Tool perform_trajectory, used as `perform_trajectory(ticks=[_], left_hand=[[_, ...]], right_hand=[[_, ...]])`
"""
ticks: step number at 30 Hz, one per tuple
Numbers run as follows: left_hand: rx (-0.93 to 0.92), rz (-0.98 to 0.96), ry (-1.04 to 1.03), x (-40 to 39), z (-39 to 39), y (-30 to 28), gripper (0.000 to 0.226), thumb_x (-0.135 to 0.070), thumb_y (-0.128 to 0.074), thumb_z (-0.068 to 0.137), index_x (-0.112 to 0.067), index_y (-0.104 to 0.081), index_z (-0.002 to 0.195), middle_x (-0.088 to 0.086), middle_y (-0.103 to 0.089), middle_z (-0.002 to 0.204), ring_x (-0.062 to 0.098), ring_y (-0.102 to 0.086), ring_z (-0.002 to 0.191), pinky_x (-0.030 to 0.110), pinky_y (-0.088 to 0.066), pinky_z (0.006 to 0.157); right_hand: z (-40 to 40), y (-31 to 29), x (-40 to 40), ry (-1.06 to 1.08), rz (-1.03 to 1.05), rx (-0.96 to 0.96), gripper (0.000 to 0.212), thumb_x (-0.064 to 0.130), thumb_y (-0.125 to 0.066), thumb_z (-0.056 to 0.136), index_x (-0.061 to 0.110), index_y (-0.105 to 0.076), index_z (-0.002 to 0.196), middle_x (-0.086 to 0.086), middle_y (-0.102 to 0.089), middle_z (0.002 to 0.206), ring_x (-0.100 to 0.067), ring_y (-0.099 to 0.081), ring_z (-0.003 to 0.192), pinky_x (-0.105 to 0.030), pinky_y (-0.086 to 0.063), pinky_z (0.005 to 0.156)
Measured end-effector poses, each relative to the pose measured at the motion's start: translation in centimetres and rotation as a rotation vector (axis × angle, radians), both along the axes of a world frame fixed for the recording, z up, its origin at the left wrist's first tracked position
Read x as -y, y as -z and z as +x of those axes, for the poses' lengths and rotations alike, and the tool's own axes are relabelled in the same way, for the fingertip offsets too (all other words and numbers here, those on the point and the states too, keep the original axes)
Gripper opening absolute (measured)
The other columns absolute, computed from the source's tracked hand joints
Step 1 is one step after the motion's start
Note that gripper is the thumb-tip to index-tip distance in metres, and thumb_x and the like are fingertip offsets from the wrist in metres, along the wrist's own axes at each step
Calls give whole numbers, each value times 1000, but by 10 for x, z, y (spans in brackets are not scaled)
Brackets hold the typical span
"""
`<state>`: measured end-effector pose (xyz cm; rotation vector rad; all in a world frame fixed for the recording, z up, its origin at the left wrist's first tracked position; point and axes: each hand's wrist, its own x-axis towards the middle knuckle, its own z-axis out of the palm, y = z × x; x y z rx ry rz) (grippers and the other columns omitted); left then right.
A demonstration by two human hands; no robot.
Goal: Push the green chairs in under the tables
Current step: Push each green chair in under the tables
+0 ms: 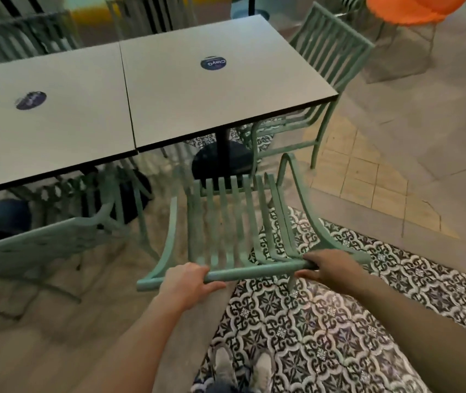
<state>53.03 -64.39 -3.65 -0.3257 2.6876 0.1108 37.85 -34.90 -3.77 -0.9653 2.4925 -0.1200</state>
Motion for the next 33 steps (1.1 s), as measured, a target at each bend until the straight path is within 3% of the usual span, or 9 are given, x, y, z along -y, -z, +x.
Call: perform_trajectory(ticks=[3,7,11,14,16,20,26,30,33], left_hand=[[-3,21,-42,-2,3,4,63,-87,-33,74,-29,-54,82,-11,-57,80,11,-57,73,29,-46,65],[-60,184,-187,7,7,4,66,-84,-32,78,-29,-62,96,-9,-62,94,12,-59,86,32,-49,75],[-420,207,-694,48,20,8,56,-60,-49,90,-14,-64,117,8,-63,118,26,-55,109,38,-44,92],[-481,507,-1382,81,47,18,53,-45,-62,89,-5,-54,124,15,-56,126,35,-52,114,42,-42,95],[-434,968,-1762,77,57,19,49,-41,-64,89,-12,-48,125,11,-51,124,35,-51,114,49,-45,90],[-386,1459,-1985,66,57,21,32,-31,-61,91,-9,-53,112,17,-54,114,39,-58,99,50,-56,64],[-418,1502,-1940,66,44,20,15,-10,-45,95,1,-51,87,20,-54,93,29,-55,77,46,-57,60],[-428,1479,-1902,55,46,16,13,-5,-44,96,6,-50,96,25,-54,99,34,-57,84,47,-45,81],[-509,1453,-1933,35,47,11,10,-3,-44,96,5,-50,95,25,-53,98,33,-56,82,47,-45,86]], right_hand=[[-6,-5,6,19,58,17,52,75,-42,79,33,-61,102,15,-62,91,-2,-53,79,-12,-31,58],[4,12,-4,144,-14,-120,69,84,-36,71,36,-62,114,14,-59,115,-8,-49,110,-30,-39,95],[12,3,-8,1098,-551,-169,85,66,-61,75,16,-41,140,-10,-41,145,-27,-39,132,-46,-34,105],[2,5,-17,1800,-908,397,81,51,-68,82,16,-32,145,-15,-35,150,-34,-40,132,-50,-37,105],[-5,11,-20,1859,-1035,748,65,47,-64,86,14,-42,138,-16,-47,138,-33,-51,120,-52,-44,98],[-19,20,-4,1922,-1109,898,25,26,-62,90,7,-52,102,-13,-56,108,-28,-59,89,-49,-49,94],[-26,27,-4,1954,-1055,935,9,11,-52,92,7,-45,88,-12,-52,93,-24,-55,79,-40,-52,73],[-43,30,-12,1966,-1060,942,15,10,-55,90,4,-48,103,-17,-52,111,-29,-57,98,-41,-51,93],[-61,26,-15,1891,-1011,989,11,10,-55,90,4,-47,94,-17,-51,121,-29,-58,97,-43,-50,97]])
